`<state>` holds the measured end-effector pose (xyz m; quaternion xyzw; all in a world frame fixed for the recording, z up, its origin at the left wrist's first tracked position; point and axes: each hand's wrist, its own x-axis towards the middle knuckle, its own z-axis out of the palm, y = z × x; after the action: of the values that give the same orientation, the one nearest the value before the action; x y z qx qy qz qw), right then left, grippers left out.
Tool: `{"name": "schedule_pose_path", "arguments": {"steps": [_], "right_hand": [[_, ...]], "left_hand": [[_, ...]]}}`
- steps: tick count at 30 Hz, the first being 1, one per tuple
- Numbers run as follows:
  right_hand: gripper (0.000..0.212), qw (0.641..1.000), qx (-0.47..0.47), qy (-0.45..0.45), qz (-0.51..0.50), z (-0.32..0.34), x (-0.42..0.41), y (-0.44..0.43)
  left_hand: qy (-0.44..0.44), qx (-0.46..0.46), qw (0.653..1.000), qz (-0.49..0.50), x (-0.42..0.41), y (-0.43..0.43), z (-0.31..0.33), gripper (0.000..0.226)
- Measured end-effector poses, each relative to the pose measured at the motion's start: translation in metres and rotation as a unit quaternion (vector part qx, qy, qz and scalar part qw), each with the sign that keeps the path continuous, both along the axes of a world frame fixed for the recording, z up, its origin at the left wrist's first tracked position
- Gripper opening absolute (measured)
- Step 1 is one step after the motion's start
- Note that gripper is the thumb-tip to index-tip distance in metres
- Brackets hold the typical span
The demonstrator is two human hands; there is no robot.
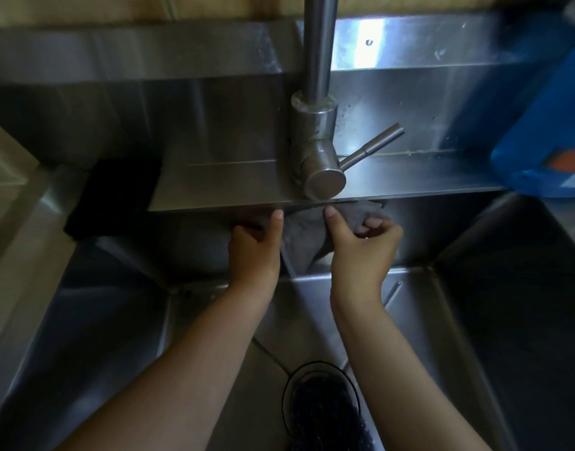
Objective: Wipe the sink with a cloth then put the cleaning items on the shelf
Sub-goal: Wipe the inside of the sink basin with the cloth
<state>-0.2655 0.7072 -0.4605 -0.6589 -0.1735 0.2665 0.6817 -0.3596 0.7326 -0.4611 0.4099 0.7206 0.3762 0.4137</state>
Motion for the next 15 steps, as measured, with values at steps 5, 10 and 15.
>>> {"name": "schedule_pose_path", "arguments": {"steps": [5,10,15], "right_hand": [[0.046,1.000,0.019,-0.005,-0.005,0.017,0.000,0.002],[0.046,0.999,0.020,-0.021,-0.015,0.013,-0.004,0.002],[0.046,0.998,0.025,-0.045,-0.019,0.003,-0.005,0.002]], "left_hand": [[-0.011,-0.016,1.000,-0.005,-0.003,0.001,0.003,0.055],[-0.018,-0.004,1.000,0.001,-0.001,0.000,0.001,0.040],[-0.011,0.021,1.000,0.012,0.002,-0.004,-0.001,0.042]]}}
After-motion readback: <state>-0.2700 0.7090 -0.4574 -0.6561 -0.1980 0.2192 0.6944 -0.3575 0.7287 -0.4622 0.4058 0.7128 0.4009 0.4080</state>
